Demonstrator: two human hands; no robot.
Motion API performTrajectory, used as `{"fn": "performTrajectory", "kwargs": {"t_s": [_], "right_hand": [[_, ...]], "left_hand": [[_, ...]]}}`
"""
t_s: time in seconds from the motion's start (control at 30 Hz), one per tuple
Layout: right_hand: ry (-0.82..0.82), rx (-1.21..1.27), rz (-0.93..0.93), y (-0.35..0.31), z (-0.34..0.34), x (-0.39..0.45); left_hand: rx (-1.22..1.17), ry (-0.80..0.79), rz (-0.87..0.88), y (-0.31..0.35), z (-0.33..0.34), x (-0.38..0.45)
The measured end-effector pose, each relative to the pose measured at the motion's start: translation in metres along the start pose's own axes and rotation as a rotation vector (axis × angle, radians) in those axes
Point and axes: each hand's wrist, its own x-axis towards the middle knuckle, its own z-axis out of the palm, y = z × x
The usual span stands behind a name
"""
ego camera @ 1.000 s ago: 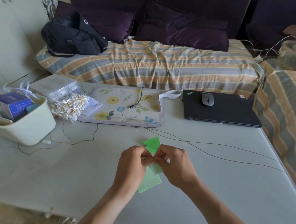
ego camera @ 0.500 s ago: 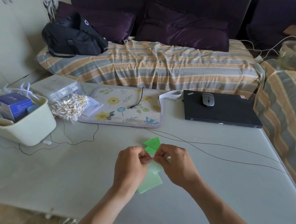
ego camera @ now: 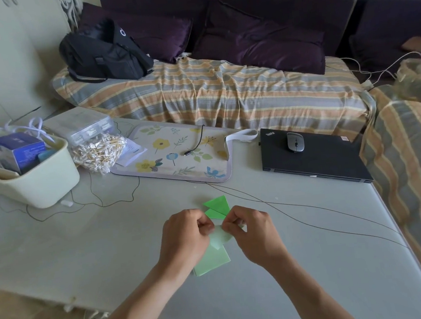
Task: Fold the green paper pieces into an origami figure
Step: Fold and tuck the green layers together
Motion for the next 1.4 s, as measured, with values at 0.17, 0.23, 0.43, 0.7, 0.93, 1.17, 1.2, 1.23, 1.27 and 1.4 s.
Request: {"fn": "performTrajectory", "kwargs": {"t_s": [0.17, 0.23, 0.43, 0.7, 0.93, 1.17, 1.2, 1.23, 1.27, 1.4], "right_hand": [[-0.033, -0.006, -0.02, -0.0004, 0.003, -0.0006], [-0.032, 0.012, -0.01, -0.0016, 0.0032, -0.0002], [0.036, 0.018, 0.016, -0.0014, 0.0013, 0.002], [0.055, 0.017, 0.04, -0.0034, -0.0008, 0.0018], [0.063, 0.006, 0.092, 0.001, -0.0012, 0.0031], [0.065, -0.008, 0.091, 0.0018, -0.0012, 0.0042], [0.061, 0.006, 0.102, 0.0018, -0.0019, 0.0046], [0.06, 0.013, 0.111, 0.0019, -0.0022, 0.0048], [0.059, 0.012, 0.116, 0.0019, -0.0023, 0.0047], [0.084, 0.008, 0.128, 0.0003, -0.0023, 0.0031]], "left_hand": [[-0.012, -0.01, 0.133, 0.0052, -0.0016, -0.0028], [-0.004, 0.019, 0.159, 0.0064, -0.0025, -0.0039], [-0.021, 0.045, 0.151, 0.0061, -0.0035, -0.0041], [-0.029, 0.044, 0.136, 0.0068, -0.0027, -0.0041], [-0.022, 0.039, 0.112, 0.0066, -0.0027, -0.0033], [-0.003, 0.036, 0.081, 0.0085, -0.0029, -0.0033], [-0.003, 0.039, 0.078, 0.0083, -0.0029, -0.003], [-0.005, 0.041, 0.077, 0.0079, -0.003, -0.0029], [-0.006, 0.04, 0.077, 0.0075, -0.0028, -0.0031], [-0.002, 0.026, 0.077, 0.0073, -0.002, -0.0034]]}}
